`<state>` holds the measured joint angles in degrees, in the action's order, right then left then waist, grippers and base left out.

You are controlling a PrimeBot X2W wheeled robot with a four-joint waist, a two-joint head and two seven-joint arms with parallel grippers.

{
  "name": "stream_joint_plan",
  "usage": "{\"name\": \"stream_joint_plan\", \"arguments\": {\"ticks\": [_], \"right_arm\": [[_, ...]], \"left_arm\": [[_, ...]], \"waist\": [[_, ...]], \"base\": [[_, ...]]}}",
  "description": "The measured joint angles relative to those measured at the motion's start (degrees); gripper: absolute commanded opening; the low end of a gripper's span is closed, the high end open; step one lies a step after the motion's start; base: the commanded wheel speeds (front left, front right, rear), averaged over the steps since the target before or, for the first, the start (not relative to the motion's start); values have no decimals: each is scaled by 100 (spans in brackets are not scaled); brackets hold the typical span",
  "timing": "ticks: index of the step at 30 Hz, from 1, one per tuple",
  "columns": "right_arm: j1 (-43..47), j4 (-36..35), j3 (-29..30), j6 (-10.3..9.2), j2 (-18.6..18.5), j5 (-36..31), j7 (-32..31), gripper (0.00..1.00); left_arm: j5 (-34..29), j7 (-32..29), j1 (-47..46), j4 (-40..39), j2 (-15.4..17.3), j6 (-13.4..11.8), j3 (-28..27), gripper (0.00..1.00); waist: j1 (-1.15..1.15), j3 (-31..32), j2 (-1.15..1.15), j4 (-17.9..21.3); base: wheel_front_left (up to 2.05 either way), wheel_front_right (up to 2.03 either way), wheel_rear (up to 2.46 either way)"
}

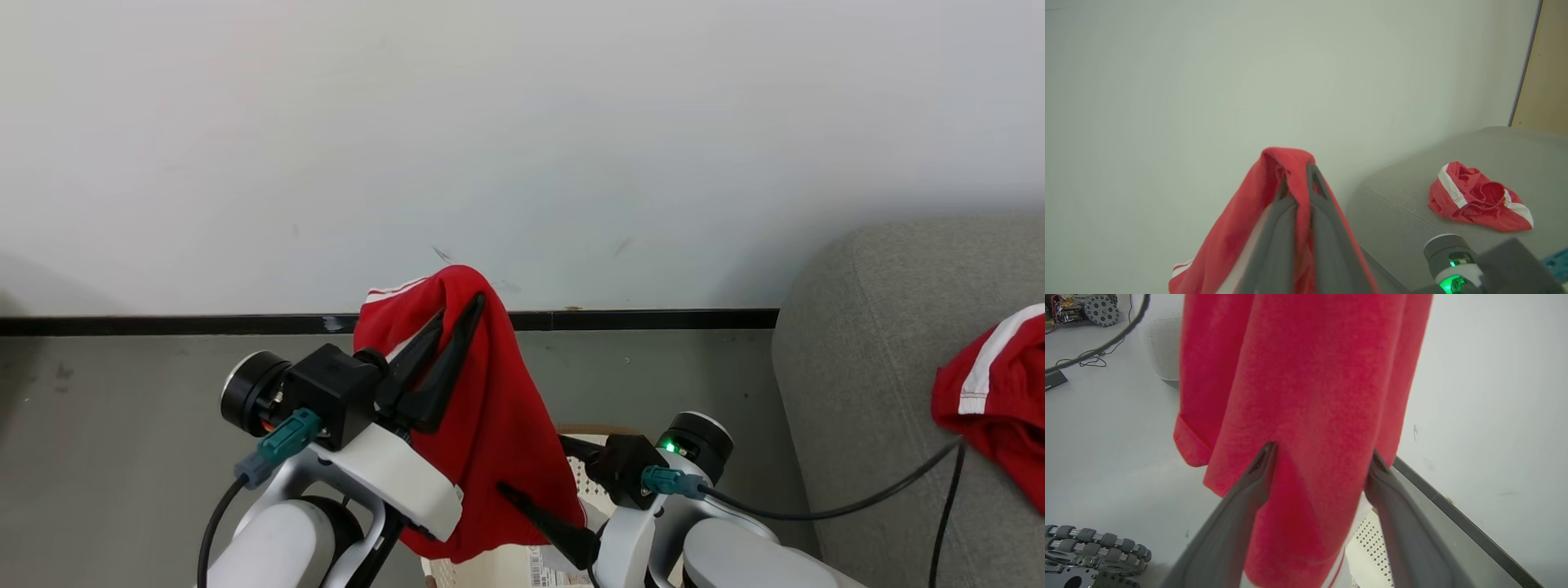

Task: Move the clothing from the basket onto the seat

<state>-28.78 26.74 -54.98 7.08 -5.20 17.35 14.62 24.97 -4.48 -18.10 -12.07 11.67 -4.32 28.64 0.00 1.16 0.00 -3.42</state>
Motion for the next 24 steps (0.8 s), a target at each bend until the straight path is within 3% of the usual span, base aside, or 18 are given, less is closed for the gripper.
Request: {"name": "stream_joint_plan", "arguments": {"ticks": [1,2,4,5,6,14,17,18,21,24], "right_arm": [[-29,15,-47,0,4,49,0,74],[-69,40,-126,0,8,101,0,46],[-137,102,-224,0,30,146,1,30],[-177,131,-281,0,40,164,0,6],[-217,131,-304,0,47,187,0,0],[-317,92,-99,0,48,421,0,0],[-282,-16,143,0,-88,479,0,0],[-250,-55,261,0,-144,485,0,0],[-51,-199,692,0,-316,497,0,0],[158,-376,1247,0,-453,508,0,0]], "left_arm": [[1,0,-9,-14,-11,0,3,0],[1,-1,-15,-25,-22,0,5,0],[2,-35,-15,-54,-38,-5,12,0],[2,-49,-15,-67,-40,-7,11,0],[2,-49,-15,-69,-40,-8,9,0],[60,11,-4,-38,-79,-116,-162,0],[94,80,38,46,-86,-158,-238,18],[118,104,82,79,-87,-159,-256,31],[127,155,232,197,-88,-167,-267,37],[182,171,333,294,-90,-166,-259,37]], "waist": [[0,-6,0,-12],[0,-13,0,-23],[0,-30,0,-39],[0,-40,0,-41],[0,-48,0,-40],[0,-86,0,46],[0,-88,0,107],[0,-89,0,131],[0,-86,0,212],[0,-78,0,307]], "base": [[0,0,0],[0,0,0],[0,0,0],[0,0,0],[0,0,0],[0,0,0],[0,0,0],[0,0,0],[0,0,0],[0,0,0]]}}
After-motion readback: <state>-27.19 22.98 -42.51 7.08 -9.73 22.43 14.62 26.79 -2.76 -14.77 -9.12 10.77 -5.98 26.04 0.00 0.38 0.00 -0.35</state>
